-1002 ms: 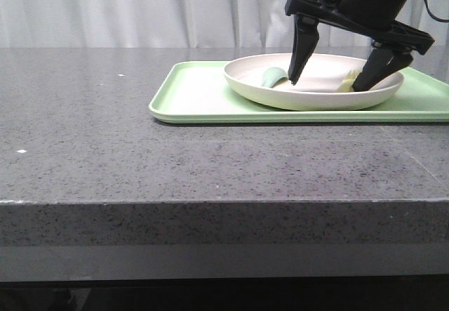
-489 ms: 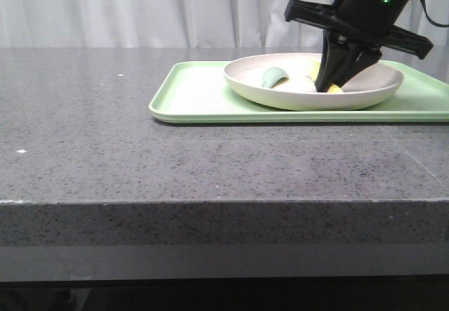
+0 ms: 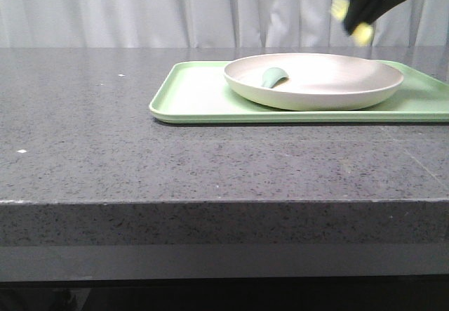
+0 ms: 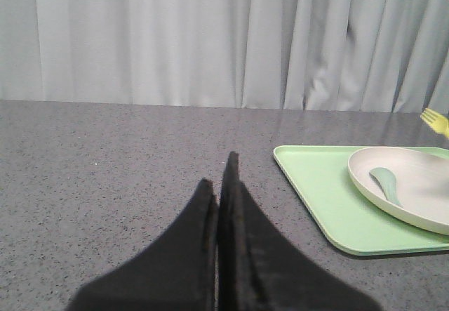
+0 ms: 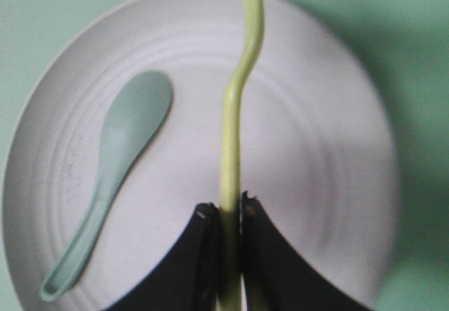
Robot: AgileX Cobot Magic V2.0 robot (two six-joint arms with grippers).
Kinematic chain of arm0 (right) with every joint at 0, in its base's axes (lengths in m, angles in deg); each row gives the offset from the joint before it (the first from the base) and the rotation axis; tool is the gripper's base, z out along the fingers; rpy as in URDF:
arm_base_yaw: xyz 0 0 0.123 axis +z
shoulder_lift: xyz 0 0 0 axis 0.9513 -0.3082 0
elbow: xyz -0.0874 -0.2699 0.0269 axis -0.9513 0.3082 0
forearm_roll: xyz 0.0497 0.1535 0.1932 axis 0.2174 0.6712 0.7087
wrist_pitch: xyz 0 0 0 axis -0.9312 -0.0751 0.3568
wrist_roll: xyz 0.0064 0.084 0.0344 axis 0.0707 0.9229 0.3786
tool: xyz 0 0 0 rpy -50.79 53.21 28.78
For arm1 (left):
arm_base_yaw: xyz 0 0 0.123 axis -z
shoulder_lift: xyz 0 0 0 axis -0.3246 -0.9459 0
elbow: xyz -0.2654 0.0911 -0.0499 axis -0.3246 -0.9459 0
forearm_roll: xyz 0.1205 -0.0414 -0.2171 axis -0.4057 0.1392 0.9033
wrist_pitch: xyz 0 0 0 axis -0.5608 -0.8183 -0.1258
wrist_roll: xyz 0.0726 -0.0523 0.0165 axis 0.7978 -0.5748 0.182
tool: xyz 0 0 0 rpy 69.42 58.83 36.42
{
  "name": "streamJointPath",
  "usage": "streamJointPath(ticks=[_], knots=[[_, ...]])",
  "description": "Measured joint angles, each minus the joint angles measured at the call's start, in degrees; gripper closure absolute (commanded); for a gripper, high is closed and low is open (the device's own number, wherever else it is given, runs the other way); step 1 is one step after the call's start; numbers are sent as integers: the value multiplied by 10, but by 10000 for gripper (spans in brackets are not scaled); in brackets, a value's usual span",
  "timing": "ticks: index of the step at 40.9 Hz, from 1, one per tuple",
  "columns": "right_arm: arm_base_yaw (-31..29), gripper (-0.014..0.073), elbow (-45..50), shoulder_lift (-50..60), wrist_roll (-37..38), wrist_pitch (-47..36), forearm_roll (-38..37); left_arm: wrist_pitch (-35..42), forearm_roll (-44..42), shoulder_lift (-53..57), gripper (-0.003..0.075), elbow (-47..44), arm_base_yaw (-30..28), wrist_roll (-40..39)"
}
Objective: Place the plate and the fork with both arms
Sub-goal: 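Lift the fork with the right gripper and move it beside the plate, then lower the fork onto the tray and open the right gripper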
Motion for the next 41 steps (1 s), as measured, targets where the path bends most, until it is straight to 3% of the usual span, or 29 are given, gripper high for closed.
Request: streamJointPath(ticks=[10, 22, 26, 35, 41], knots=[[-50, 636, -6, -10, -11, 46, -65, 0, 0, 0, 738, 0, 0, 0], [-54, 622, -6, -73, -14, 79, -93, 0, 0, 0, 738, 0, 0, 0], [-54, 555, -6, -83, -14, 83, -94, 0, 0, 0, 738, 0, 0, 0], [-54, 305, -6, -84, -14, 87, -95, 0, 0, 0, 738, 0, 0, 0], [-54, 237, -6, -76, -14, 87, -100, 0, 0, 0, 738, 0, 0, 0]])
